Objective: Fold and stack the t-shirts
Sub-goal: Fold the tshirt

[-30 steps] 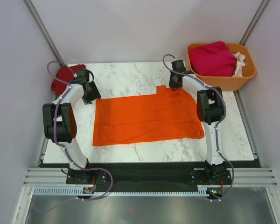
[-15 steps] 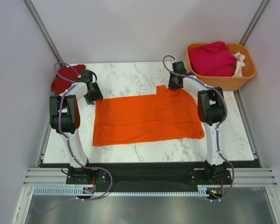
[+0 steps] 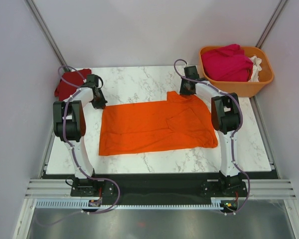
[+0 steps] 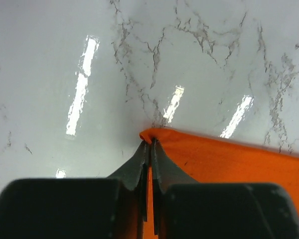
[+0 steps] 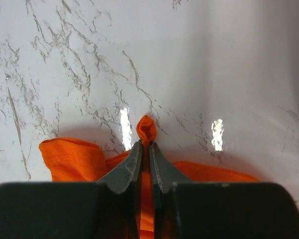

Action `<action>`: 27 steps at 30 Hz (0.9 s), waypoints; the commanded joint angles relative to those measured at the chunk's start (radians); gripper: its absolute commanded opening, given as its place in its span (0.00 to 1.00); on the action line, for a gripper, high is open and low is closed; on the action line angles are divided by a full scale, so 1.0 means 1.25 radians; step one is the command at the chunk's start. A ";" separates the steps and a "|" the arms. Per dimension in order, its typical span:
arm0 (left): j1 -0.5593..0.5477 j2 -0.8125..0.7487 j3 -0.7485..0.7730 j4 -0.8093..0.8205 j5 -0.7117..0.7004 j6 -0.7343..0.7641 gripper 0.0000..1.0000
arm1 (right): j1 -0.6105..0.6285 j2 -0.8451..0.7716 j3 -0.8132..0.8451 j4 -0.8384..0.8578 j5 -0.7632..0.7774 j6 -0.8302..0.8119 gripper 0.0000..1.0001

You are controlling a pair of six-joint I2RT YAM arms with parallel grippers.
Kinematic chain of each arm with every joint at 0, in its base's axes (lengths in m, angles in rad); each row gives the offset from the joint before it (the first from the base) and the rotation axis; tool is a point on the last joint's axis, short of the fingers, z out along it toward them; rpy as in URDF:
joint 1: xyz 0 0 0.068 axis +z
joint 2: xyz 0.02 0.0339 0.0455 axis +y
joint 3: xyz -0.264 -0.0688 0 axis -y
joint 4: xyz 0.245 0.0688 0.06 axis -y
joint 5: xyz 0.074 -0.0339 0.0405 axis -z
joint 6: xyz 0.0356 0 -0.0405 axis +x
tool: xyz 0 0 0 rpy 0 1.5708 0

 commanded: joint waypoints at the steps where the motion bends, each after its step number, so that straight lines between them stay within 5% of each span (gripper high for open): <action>1: -0.006 0.029 0.014 0.028 0.006 0.023 0.04 | 0.002 -0.025 -0.024 -0.014 -0.012 -0.001 0.13; 14: -0.006 -0.090 -0.019 0.025 0.038 0.030 0.02 | 0.002 -0.118 -0.021 -0.015 -0.032 -0.024 0.00; 27: -0.006 -0.384 -0.185 0.025 0.077 -0.013 0.02 | 0.002 -0.361 -0.258 -0.011 -0.013 -0.035 0.00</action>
